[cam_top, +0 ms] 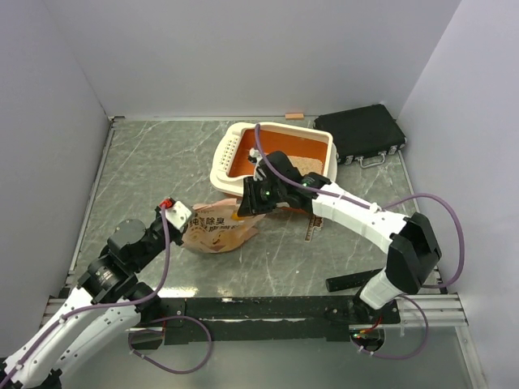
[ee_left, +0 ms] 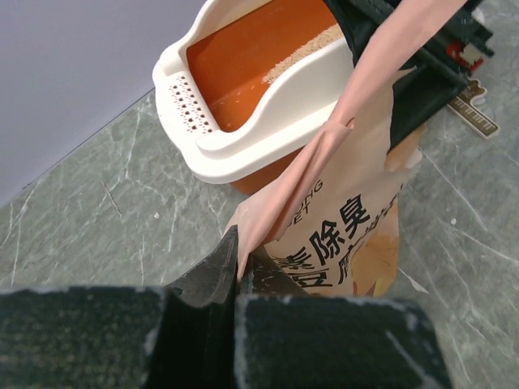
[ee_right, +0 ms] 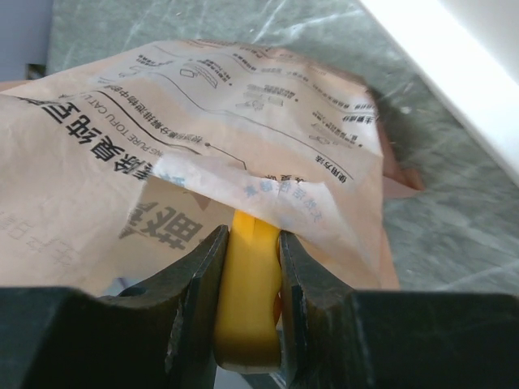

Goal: Fill the litter box with clean litter

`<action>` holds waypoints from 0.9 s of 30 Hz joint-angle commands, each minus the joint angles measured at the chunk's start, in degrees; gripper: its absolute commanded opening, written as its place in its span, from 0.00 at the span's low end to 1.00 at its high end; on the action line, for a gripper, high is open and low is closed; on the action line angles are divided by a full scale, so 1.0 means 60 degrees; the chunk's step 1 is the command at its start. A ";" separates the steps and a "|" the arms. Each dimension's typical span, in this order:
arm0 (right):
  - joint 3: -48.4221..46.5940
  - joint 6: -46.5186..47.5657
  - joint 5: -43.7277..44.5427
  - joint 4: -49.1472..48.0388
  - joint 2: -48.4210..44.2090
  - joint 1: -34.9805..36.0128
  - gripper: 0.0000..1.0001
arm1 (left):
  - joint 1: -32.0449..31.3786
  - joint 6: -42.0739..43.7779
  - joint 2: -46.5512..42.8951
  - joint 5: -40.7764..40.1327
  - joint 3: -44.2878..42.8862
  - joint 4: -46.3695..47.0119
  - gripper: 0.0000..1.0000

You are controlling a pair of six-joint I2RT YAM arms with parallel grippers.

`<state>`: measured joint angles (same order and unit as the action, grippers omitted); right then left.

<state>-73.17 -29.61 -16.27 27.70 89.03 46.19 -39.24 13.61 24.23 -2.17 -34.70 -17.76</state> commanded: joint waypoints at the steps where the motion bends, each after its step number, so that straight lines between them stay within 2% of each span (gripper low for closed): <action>1: 0.1572 -0.0602 -0.1928 -0.1055 0.0908 -0.0213 0.00 | -0.0051 -0.0481 -0.0244 -0.0383 0.0084 0.1406 0.01; 6: 0.3196 -0.1656 -0.4023 -0.3397 0.1142 -0.0813 0.00 | -0.0051 -0.0364 -0.0566 -0.0516 0.0319 0.1554 0.01; 9: 0.3827 -0.2592 -0.5225 -0.5387 0.1551 -0.0829 0.00 | -0.0051 -0.0262 -0.0786 -0.0590 0.0421 0.1612 0.01; 10: 0.3990 -0.2943 -0.5503 -0.6568 0.1669 -0.0785 0.00 | -0.0037 -0.0246 -0.0801 -0.0604 0.0436 0.1627 0.01; 12: 0.4386 -0.4144 -0.6177 -0.7937 0.2049 -0.0683 0.00 | -0.0051 -0.0246 -0.0757 -0.0692 0.0451 0.1597 0.01; 18: 0.5659 -0.7528 -0.6692 -1.3488 0.2811 -0.0462 0.00 | -0.0051 -0.0305 -0.0537 -0.0736 0.0494 0.1583 0.01; 20: 0.6040 -0.8116 -0.6649 -1.4485 0.2900 -0.0448 0.00 | -0.0051 -0.0290 -0.0610 -0.0780 0.0568 0.1612 0.01; 27: 0.6818 -0.8747 -0.6414 -1.5312 0.2345 -0.0448 0.00 | -0.0051 -0.0334 -0.0962 -0.0736 0.0743 0.1758 0.01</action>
<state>-35.46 -73.21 -48.53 -62.43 104.62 42.54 -39.72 12.53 20.53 -6.22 -29.89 -15.35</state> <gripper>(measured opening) 0.345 0.026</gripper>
